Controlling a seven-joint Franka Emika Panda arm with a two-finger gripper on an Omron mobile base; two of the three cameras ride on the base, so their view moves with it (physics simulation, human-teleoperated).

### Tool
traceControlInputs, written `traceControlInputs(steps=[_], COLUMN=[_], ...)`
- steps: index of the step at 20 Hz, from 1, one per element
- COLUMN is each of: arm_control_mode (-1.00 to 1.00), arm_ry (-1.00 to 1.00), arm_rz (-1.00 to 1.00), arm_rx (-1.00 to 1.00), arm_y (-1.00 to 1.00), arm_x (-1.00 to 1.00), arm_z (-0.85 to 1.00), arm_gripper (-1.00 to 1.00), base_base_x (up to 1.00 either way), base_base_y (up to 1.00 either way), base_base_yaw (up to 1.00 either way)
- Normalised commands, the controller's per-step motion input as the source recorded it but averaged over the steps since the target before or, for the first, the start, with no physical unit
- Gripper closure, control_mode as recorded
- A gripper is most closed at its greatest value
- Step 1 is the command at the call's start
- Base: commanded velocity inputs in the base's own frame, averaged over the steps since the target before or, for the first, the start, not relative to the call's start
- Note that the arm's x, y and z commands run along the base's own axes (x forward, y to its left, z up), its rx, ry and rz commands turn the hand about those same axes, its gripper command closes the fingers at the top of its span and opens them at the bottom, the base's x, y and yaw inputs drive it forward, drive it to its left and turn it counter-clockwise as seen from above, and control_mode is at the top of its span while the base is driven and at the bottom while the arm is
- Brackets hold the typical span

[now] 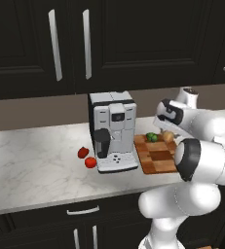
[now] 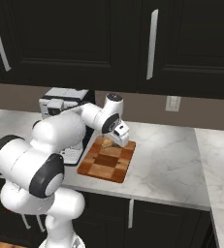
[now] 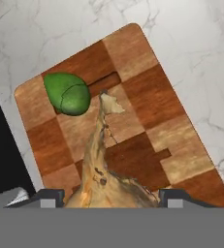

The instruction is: Place the avocado, onion, tomato, and bell pepper on the cutting board.

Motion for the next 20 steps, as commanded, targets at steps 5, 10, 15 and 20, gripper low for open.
traceControlInputs(steps=[5,10,15,20], arm_control_mode=[-1.00,-1.00,-1.00,-1.00], arm_ry=[-0.02,0.00,0.00,0.00], arm_rz=[0.00,0.00,0.00,0.00], arm_rx=[0.00,0.00,0.00,0.00], arm_y=[-0.09,-0.27,-0.39,-0.12], arm_x=[0.67,0.44,0.02,0.00], arm_z=[0.00,-0.02,-0.20,-0.43], arm_gripper=[1.00,1.00,1.00,1.00], base_base_x=[0.00,0.00,0.00,0.00], base_base_y=[0.00,0.00,0.00,0.00], base_base_yaw=[0.00,0.00,0.00,0.00])
